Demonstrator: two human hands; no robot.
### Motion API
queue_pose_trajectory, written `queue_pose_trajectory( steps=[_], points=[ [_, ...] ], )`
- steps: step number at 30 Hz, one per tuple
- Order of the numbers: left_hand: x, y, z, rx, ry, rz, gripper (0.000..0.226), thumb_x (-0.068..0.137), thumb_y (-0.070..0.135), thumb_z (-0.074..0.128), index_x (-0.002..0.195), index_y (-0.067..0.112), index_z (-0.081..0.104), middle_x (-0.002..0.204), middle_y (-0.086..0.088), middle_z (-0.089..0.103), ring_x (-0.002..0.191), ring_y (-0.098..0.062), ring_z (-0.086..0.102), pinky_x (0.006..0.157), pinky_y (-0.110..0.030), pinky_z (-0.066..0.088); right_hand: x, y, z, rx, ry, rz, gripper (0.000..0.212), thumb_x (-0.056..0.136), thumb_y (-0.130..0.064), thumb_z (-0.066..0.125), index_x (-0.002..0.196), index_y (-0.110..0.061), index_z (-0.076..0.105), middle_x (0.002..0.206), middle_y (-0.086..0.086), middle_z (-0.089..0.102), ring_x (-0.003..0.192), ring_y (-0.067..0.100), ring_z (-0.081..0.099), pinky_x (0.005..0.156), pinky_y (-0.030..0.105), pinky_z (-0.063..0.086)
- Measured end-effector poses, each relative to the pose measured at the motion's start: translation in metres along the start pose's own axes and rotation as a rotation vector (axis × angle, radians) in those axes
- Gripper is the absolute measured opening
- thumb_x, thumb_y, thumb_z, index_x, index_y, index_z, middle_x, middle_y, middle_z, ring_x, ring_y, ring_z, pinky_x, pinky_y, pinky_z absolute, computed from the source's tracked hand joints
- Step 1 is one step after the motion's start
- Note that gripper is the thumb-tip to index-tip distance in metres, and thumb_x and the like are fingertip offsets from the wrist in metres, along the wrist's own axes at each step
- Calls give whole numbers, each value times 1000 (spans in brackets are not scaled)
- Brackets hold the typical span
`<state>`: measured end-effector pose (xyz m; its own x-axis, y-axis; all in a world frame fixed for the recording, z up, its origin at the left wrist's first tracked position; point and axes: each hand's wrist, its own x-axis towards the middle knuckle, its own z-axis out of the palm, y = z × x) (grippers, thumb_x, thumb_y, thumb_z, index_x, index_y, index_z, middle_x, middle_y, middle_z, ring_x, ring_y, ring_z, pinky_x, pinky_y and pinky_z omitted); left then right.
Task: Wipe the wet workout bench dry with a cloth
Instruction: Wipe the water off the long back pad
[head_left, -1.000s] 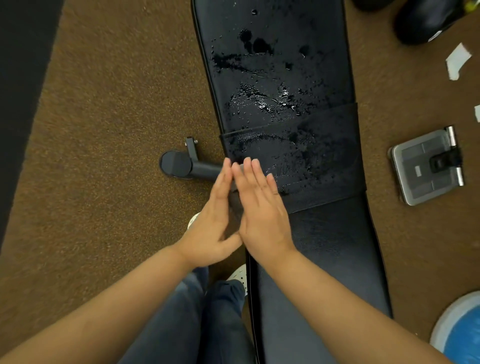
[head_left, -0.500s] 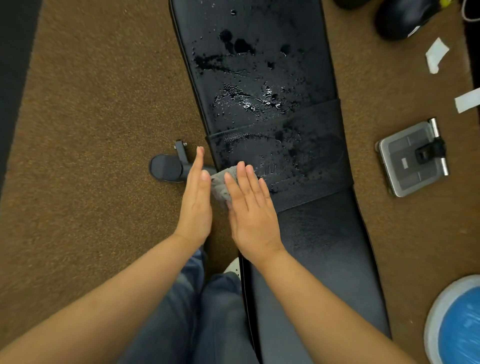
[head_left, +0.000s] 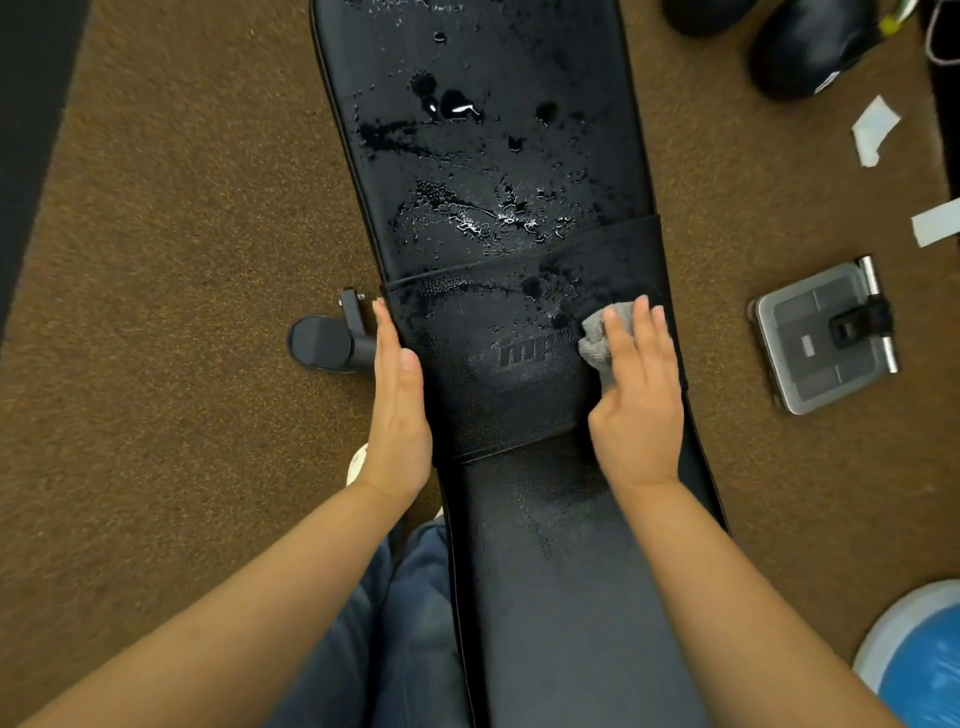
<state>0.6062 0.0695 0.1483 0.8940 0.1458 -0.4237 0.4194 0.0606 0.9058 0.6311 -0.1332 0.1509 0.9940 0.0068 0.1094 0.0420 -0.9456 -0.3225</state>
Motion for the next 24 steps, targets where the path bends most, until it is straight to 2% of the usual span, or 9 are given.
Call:
queue_pose_trajectory(
  steps=[4,8,10,13,16,18,20,22,24],
  points=[
    [2,-6,-4,-109,-11,17,59,91,63,29,142,43,6,160,12,4,146,-2,4,122,-43,6,29,6,-2,99,22,195,49,91,-2,35,140,-8,43,151,20,32,141,34,27,116,33,19],
    [4,-7,-7,-127,-13,19,59,90,70,33,141,48,13,160,11,10,147,-5,8,121,-44,9,62,0,-6,228,64,375,49,93,-18,26,139,-13,44,142,8,45,132,21,41,106,25,30],
    [3,-5,-5,-116,-15,10,58,90,69,31,140,48,11,160,12,8,147,-4,7,121,-43,8,66,-10,-2,205,118,378,49,97,-32,25,137,-13,47,140,7,49,130,21,43,106,29,32],
    [2,-1,3,-16,16,15,56,97,53,22,145,35,-2,159,13,-4,143,7,-1,120,-25,3,62,-21,9,119,132,308,47,101,-32,27,140,-12,44,148,11,40,141,28,30,115,37,24],
    [0,0,11,109,41,50,58,99,33,16,148,17,-11,151,18,-10,133,23,-7,110,-5,1,60,-27,15,75,121,243,44,102,-24,30,142,-11,42,151,12,36,143,30,25,118,41,20],
    [1,-2,11,84,46,63,57,100,33,15,148,19,-12,153,15,-10,137,17,-7,115,-11,1,57,-35,16,68,116,181,43,101,-19,33,142,-11,42,150,12,37,142,29,27,117,43,20],
    [3,-7,8,19,42,81,54,100,42,17,146,29,-8,159,9,-9,145,2,-5,122,-30,2,51,-55,18,123,92,94,42,98,-13,37,140,-12,45,148,11,41,140,28,31,117,41,20],
    [6,-13,3,-35,26,103,54,97,57,24,143,41,0,161,4,-5,148,-9,-1,121,-44,5,42,-83,22,211,61,-46,43,93,-4,43,134,-9,53,143,12,48,136,28,39,115,38,26],
    [8,-16,0,-59,15,114,55,94,65,29,141,48,7,162,2,2,149,-14,4,120,-50,9,32,-107,26,276,17,-135,44,89,0,49,131,-8,56,140,12,51,134,27,42,113,38,30]
  ],
)
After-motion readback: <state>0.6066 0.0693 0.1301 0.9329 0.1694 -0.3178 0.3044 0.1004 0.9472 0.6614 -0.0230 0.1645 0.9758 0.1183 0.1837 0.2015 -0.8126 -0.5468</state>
